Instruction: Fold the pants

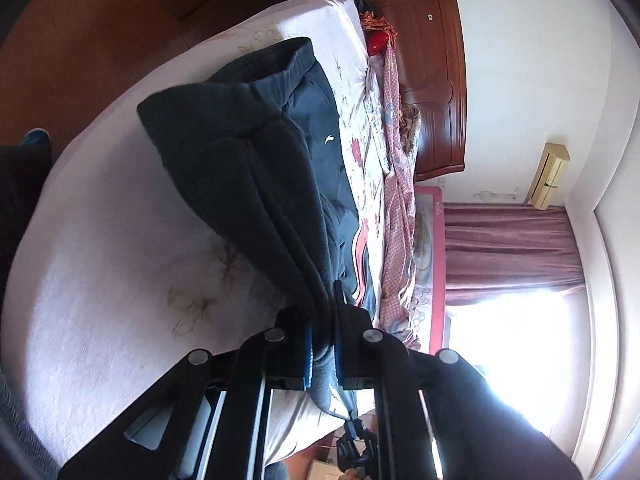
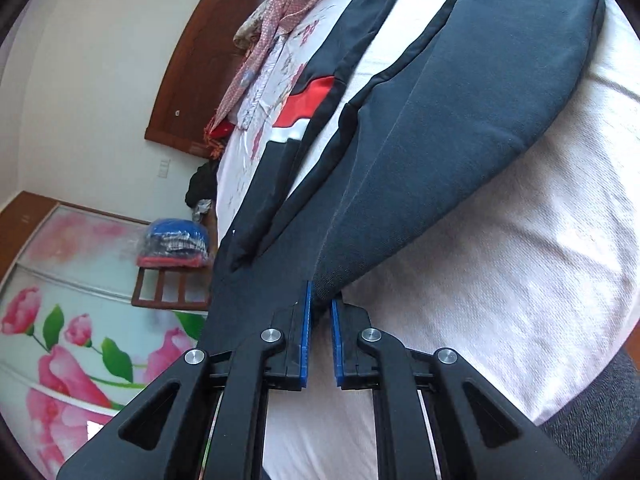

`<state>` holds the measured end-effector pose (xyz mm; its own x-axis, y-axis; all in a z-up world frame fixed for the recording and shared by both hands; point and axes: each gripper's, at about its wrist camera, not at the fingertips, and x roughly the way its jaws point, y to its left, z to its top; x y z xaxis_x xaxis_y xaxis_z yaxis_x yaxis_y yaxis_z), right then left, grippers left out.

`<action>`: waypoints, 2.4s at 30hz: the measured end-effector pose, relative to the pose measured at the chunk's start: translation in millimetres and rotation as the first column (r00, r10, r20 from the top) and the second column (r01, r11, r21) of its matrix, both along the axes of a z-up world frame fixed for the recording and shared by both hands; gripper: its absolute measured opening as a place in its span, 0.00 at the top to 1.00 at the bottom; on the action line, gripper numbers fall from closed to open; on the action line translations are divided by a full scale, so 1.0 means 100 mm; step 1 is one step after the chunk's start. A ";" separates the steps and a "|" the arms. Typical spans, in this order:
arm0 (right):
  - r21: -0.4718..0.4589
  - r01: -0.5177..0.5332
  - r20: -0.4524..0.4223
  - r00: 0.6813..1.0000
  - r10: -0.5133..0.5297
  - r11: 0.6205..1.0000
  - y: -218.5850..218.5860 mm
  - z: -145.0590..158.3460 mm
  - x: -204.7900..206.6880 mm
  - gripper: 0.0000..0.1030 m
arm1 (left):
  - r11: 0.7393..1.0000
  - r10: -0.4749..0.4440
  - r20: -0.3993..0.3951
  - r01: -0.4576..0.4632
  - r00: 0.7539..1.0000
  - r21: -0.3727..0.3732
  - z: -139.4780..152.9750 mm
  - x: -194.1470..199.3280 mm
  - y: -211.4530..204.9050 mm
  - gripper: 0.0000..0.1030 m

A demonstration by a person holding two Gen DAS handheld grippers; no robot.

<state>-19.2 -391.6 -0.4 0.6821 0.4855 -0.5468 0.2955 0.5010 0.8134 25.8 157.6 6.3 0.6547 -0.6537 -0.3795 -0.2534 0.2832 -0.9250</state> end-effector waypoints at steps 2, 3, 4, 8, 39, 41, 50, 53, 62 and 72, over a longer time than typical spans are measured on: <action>-0.001 -0.015 -0.012 1.000 0.015 1.000 0.00 -0.02 -0.14 0.92 | 1.000 -0.015 -0.021 0.015 1.000 0.011 0.05 -0.20 0.01 0.93; -0.008 -0.024 -0.019 1.000 0.024 1.000 0.01 -0.03 -0.20 0.92 | 0.999 -0.025 -0.027 0.026 0.999 0.022 0.07 -0.30 0.00 0.93; -0.014 -0.031 -0.027 0.999 0.031 0.999 0.01 -0.04 -0.27 0.92 | 0.999 -0.034 -0.034 0.035 0.999 0.032 0.10 -0.39 0.00 0.93; -0.022 -0.057 -0.060 0.997 0.056 0.998 0.04 -0.14 -0.46 0.92 | 0.993 -0.085 -0.067 0.090 0.994 0.073 0.17 -0.71 -0.05 0.93; -0.437 0.351 -0.131 0.886 -0.444 0.828 -2.16 -0.25 0.07 0.88 | 0.713 -0.407 -0.075 0.368 0.910 0.597 1.01 -0.50 -1.24 0.02; -0.468 0.343 -0.091 0.898 -0.430 0.815 -2.14 -0.15 0.07 0.95 | 0.714 -0.397 -0.092 0.370 0.913 0.594 0.96 -0.50 -1.24 0.02; -0.549 0.424 0.014 0.866 -0.499 0.720 -2.20 -0.07 -0.41 0.95 | 0.744 -0.315 -0.121 0.324 0.941 0.585 0.77 -0.43 -1.06 0.02; -0.559 0.429 -0.070 0.828 -0.556 0.709 -2.26 -0.39 -0.44 0.66 | 0.741 -0.315 -0.144 0.338 0.938 0.581 0.70 -0.42 -1.05 0.02; -0.420 0.520 -0.025 0.813 -0.582 0.744 -1.77 -0.12 -0.89 0.40 | 0.757 -0.288 -0.037 0.252 0.957 0.603 0.77 -0.11 -0.40 0.02; -0.317 0.186 -0.045 0.977 -0.211 0.930 -0.20 0.02 -0.23 0.40 | 0.471 -0.617 -0.006 0.376 0.787 0.798 0.52 1.10 0.28 0.02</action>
